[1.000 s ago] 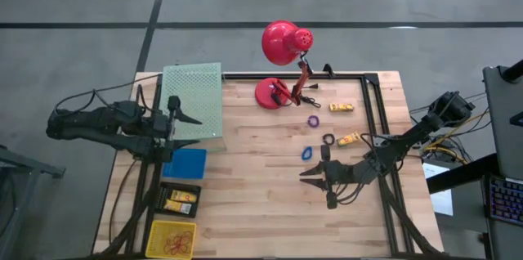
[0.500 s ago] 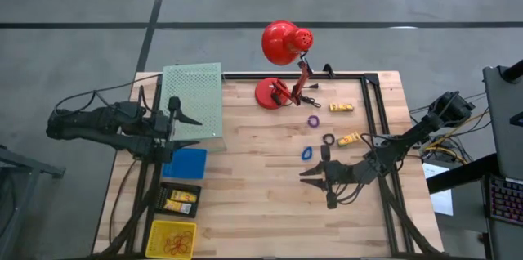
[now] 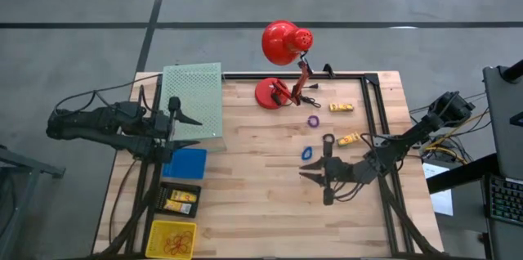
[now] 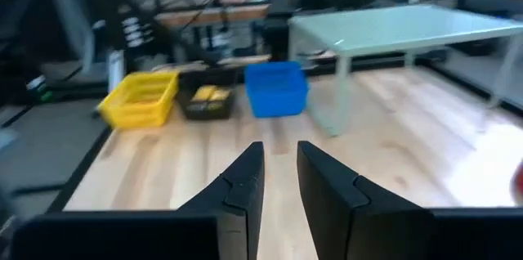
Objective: Pick & Place Office Desk Supplies
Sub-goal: Put the crayons box into the black bin
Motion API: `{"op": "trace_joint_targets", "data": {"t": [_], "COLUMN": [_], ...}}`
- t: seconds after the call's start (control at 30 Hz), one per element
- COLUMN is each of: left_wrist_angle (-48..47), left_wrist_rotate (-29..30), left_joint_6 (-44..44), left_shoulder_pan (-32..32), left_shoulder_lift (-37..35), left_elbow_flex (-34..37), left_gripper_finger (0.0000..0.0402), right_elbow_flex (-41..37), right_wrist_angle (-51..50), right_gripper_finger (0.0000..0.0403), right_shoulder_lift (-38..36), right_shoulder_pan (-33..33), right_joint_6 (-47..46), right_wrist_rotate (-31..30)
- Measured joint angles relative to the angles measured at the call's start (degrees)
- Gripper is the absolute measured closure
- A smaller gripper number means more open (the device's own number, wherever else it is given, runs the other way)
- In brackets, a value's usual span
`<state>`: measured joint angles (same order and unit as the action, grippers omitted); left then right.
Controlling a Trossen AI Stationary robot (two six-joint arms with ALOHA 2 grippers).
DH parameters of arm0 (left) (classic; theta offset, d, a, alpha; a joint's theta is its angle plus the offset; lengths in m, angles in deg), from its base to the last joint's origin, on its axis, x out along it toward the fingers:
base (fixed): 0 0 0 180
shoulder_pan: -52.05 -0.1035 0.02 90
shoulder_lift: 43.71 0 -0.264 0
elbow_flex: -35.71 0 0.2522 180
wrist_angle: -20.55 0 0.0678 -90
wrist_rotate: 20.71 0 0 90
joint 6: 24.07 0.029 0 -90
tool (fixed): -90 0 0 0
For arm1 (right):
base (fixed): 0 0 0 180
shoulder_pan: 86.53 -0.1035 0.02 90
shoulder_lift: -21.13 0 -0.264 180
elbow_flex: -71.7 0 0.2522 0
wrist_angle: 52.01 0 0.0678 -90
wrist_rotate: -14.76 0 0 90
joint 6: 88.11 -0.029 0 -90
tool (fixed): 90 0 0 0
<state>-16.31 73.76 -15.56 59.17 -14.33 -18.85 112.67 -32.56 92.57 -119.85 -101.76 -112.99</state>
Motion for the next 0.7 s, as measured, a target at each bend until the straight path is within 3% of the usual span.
{"op": "trace_joint_targets", "data": {"t": [0.37, 0.53, 0.7], "left_wrist_angle": [-1.2, -1.2, -1.2], "left_wrist_rotate": [0.0, 0.0, 0.0], "left_joint_6": [0.0, 0.0, 0.0], "left_shoulder_pan": [0.0, 0.0, 0.0], "left_shoulder_lift": [0.0, 0.0, 0.0], "left_elbow_flex": [0.0, 0.0, 0.0], "left_gripper_finger": [0.0145, 0.0145, 0.0145], "right_elbow_flex": [9.4, 17.0, 27.1], "right_wrist_angle": [0.1, -10.4, -26.0], "right_gripper_finger": [0.0342, 0.0342, 0.0335], "right_shoulder_lift": [5.9, 12.9, 21.2], "right_shoulder_pan": [0.5, 0.7, 0.9], "right_joint_6": [8.9, 10.8, 6.2], "right_wrist_rotate": [-2.7, -3.3, -15.8]}}
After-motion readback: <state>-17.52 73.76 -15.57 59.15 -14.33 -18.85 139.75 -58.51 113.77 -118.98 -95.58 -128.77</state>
